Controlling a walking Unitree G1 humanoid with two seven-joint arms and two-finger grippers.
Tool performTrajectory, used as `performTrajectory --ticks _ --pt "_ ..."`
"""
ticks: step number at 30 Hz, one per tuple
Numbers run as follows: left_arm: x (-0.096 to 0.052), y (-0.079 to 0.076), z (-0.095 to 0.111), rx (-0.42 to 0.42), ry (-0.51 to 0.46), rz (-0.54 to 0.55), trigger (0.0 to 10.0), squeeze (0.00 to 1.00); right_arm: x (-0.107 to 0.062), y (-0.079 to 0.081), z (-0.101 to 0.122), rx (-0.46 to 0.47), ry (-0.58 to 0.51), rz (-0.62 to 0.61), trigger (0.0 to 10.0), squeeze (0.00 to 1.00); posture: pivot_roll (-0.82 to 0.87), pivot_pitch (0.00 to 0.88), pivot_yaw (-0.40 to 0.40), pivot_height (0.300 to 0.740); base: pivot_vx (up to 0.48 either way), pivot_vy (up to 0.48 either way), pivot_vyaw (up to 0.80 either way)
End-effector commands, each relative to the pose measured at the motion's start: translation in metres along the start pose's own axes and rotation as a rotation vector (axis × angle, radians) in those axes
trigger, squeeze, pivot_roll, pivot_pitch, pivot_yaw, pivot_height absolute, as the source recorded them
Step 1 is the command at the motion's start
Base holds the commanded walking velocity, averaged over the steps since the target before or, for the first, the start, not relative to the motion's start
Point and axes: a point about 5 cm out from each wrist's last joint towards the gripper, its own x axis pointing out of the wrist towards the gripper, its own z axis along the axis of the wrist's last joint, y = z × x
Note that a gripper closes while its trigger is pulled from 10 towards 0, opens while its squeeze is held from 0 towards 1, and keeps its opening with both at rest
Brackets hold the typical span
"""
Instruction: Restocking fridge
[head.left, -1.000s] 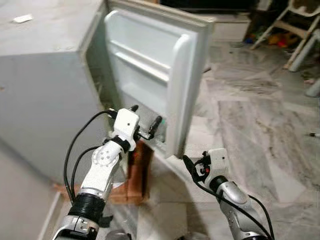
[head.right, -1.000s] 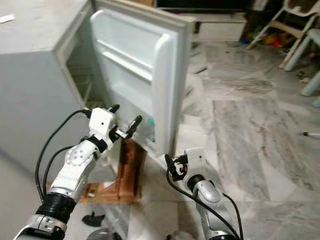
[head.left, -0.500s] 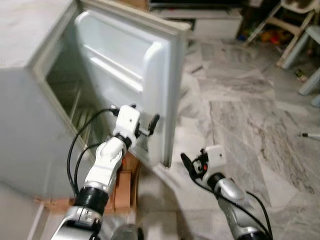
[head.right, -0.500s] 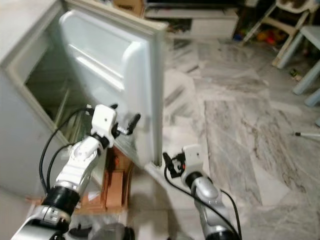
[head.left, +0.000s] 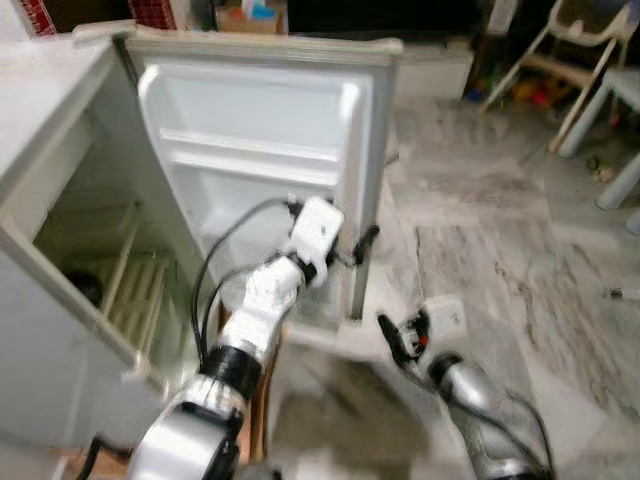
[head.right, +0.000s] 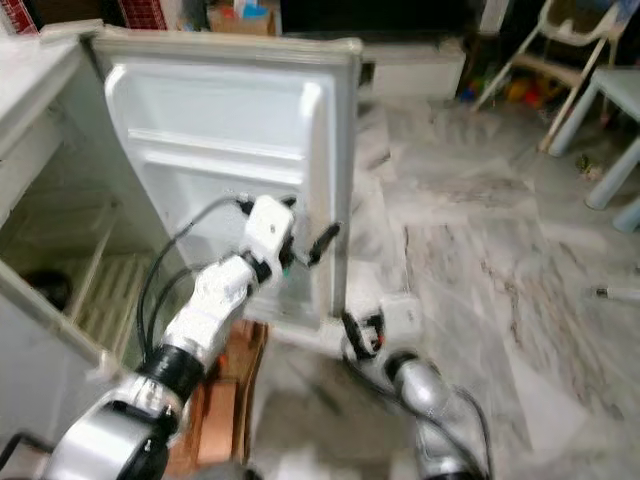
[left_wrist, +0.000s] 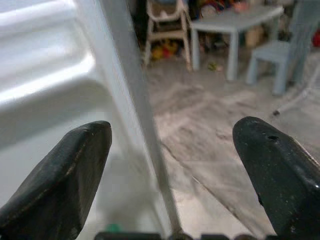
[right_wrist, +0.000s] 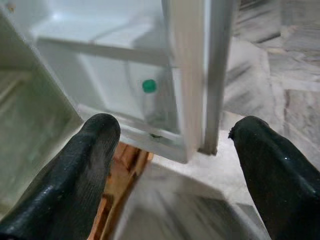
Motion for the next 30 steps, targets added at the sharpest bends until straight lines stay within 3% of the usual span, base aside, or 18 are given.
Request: performTrajectory --ticks 1,4,5,7,8,15,20,30 --pt "0.007 -0.006 0.012 0.013 -0.042 -0.018 10.0 0.00 -0.005 -0.013 -0.002 -0.013 0.012 -0.044 10.0 0.00 -0.05 0.000 0.032 0.740 0.442 0.000 0.00" --pt "-0.007 0.012 0.005 -0.017 -0.049 0.066 10.0 0.00 -0.005 -0.013 -0.002 -0.014 0.008 -0.051 10.0 0.00 -0.04 0.000 0.037 0.740 0.000 0.000 0.00" --pt "-0.018 0.022 -0.003 -0.044 -0.042 0.120 10.0 0.00 -0.005 -0.015 0.002 -0.021 -0.016 -0.071 10.0 0.00 -0.04 0.000 0.039 0.740 0.000 0.000 0.00" --pt "-0.027 0.027 -0.008 -0.044 -0.040 0.149 10.0 0.00 -0.005 -0.016 0.005 -0.031 -0.032 -0.084 10.0 0.00 -0.03 0.000 0.041 0.740 0.000 0.000 0.00" --pt "-0.039 0.032 -0.016 -0.036 -0.015 0.179 10.0 0.00 -0.003 -0.018 0.010 -0.034 -0.054 -0.099 10.0 0.00 -0.02 0.000 0.045 0.740 0.000 0.000 -0.80" --pt "-0.074 0.033 -0.025 -0.012 0.002 0.265 10.0 0.00 0.003 -0.016 0.026 -0.042 -0.114 -0.111 10.0 0.00 0.02 0.015 0.045 0.740 0.000 0.000 -0.80" --pt "-0.099 0.027 -0.039 -0.022 0.057 0.336 10.0 0.00 0.004 -0.014 0.032 -0.037 -0.150 -0.134 10.0 0.00 0.00 0.020 0.030 0.740 0.327 -0.307 -0.80" --pt "-0.109 0.031 -0.043 -0.038 0.109 0.364 10.0 0.00 0.003 -0.018 0.037 -0.024 -0.181 -0.170 10.0 0.00 -0.02 0.001 0.021 0.740 0.395 -0.179 -0.64"
